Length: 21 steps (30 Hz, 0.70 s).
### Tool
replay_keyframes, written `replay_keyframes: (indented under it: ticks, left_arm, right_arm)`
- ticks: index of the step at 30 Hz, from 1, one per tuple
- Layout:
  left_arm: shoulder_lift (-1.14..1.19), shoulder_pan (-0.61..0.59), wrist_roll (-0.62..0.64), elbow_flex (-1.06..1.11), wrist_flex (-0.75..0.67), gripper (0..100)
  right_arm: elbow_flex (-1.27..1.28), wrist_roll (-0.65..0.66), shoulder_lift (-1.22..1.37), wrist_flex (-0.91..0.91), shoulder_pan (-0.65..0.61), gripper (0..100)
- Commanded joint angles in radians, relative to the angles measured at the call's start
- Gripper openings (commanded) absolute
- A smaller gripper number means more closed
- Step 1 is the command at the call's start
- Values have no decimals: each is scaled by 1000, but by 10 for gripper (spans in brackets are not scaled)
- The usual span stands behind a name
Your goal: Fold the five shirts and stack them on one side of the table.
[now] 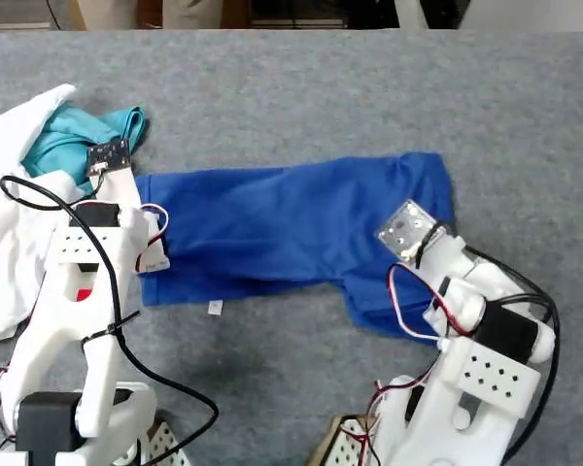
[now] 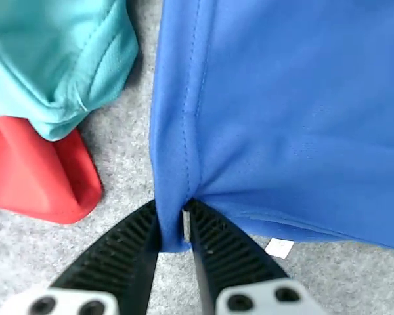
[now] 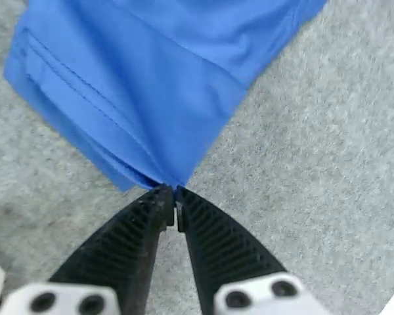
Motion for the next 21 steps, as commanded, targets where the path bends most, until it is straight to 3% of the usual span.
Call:
replay_keyframes:
  ticks: [1,8,21]
  left_arm:
    - [-28,-3,-12,3,3,18]
    - [-28,87,-12,60,0,18]
    - [-28,83,-48,80,9,18]
  right_arm:
    - [19,11,-15,-43,25,4]
    - [45,11,-18,-58,25,4]
    - [67,12,-18,-60,25,4]
